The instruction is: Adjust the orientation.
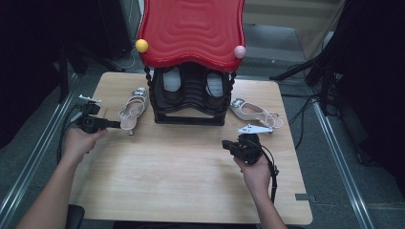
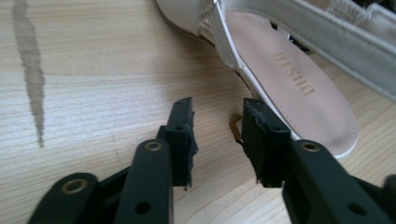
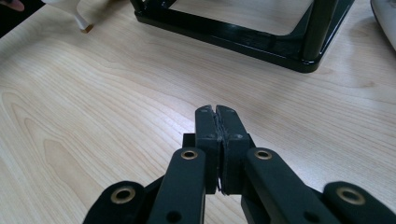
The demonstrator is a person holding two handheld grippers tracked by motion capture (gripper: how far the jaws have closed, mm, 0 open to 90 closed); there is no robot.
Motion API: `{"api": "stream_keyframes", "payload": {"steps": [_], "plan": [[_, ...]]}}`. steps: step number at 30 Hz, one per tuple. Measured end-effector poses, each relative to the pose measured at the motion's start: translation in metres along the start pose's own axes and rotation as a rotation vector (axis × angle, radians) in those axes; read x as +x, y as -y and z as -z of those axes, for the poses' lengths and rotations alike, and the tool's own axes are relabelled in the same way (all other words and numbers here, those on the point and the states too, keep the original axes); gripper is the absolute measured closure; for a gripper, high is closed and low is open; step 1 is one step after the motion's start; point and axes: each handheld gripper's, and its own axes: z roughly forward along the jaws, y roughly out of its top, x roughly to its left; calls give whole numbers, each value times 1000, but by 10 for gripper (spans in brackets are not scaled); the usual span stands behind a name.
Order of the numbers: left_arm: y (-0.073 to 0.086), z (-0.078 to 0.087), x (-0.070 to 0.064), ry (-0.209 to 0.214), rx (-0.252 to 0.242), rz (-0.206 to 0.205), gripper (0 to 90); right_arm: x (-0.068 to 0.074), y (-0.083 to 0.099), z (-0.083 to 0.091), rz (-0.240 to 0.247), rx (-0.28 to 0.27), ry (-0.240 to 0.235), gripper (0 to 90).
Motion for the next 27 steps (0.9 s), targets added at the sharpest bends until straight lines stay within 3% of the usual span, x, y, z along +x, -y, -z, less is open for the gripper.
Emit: {"api": "stream_keyframes", "payload": {"steps": [6,8,10,13,17,19,27], "plan": [[-10,9,-1,-6,-13,0,609,2,0,2,8,0,3,895],[-13,11,-2,28,-2,13,605,1,0,2,6,-1,4,893],[-17,11,-2,3,27,-9,567,1,0,2,0,3,3,890],[-21,10,0,-10,44,-7,546,1,0,2,0,3,5,887],[-27,14,0,-12,41,-12,525,1,0,1,4,9,6,877],[-30,16,0,-9,28,8,520,1,0,1,4,10,7,871],[-47,28,-4,-31,49,-34,517,0,0,1,6,1,5,865]]}}
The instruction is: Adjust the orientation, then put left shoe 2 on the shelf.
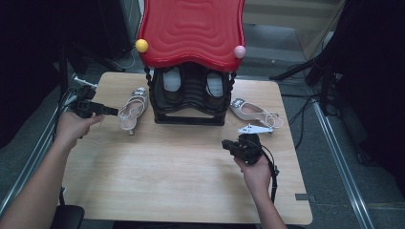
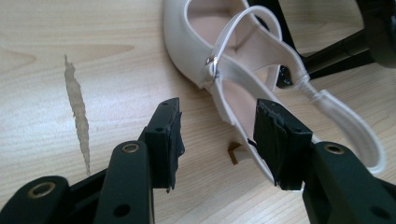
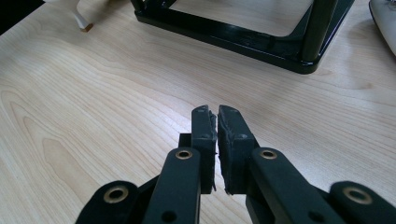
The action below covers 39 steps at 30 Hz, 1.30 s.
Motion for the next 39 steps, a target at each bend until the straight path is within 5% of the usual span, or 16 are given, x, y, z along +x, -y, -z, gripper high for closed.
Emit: {"api": "stream_keyframes", "payload": {"steps": [17,26,39], "plan": [[-37,-5,-34,-22,39,-60,494,-1,-1,1,-9,-6,-4,846],[-36,-28,-27,-75,99,-40,492,-2,0,3,-15,-9,-4,846],[-37,-51,-15,-81,177,-1,517,-2,0,3,-11,-7,1,846]]}}
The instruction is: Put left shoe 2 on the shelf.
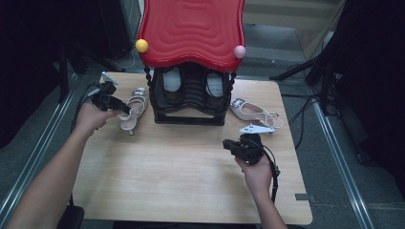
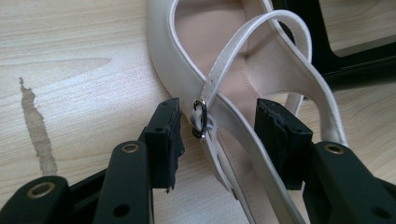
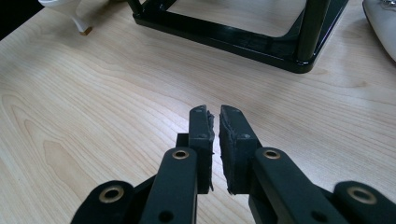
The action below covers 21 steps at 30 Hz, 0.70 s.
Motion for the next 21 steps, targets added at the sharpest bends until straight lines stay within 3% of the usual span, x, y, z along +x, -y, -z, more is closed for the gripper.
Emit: {"api": "stream_keyframes", "payload": {"steps": [4,9,15,21], "plan": [[-3,-3,0,10,-7,24,557,0,0,1,-5,0,2,846],[-7,-4,-2,0,20,31,610,0,0,0,-5,-1,1,844],[-7,-2,0,-14,32,27,795,0,0,0,2,-2,0,842],[-8,-1,1,-15,31,62,813,0,0,0,3,-1,2,842]]}}
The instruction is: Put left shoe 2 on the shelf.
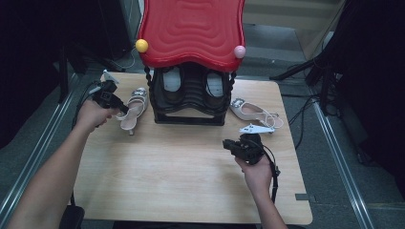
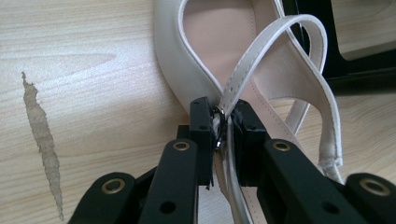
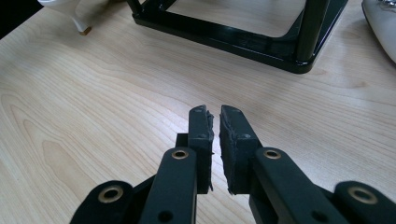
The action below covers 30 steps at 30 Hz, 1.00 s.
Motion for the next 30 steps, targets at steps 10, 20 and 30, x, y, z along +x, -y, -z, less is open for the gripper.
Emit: {"api": "stream_keyframes", "payload": {"steps": [10,20,30], "plan": [[-2,5,4,13,9,34,822,-1,0,1,-10,-6,4,843],[-8,-1,-3,-35,54,8,745,-1,0,1,-4,-8,4,842],[-8,-6,-3,-66,31,15,791,-1,0,1,-2,-7,4,842]]}}
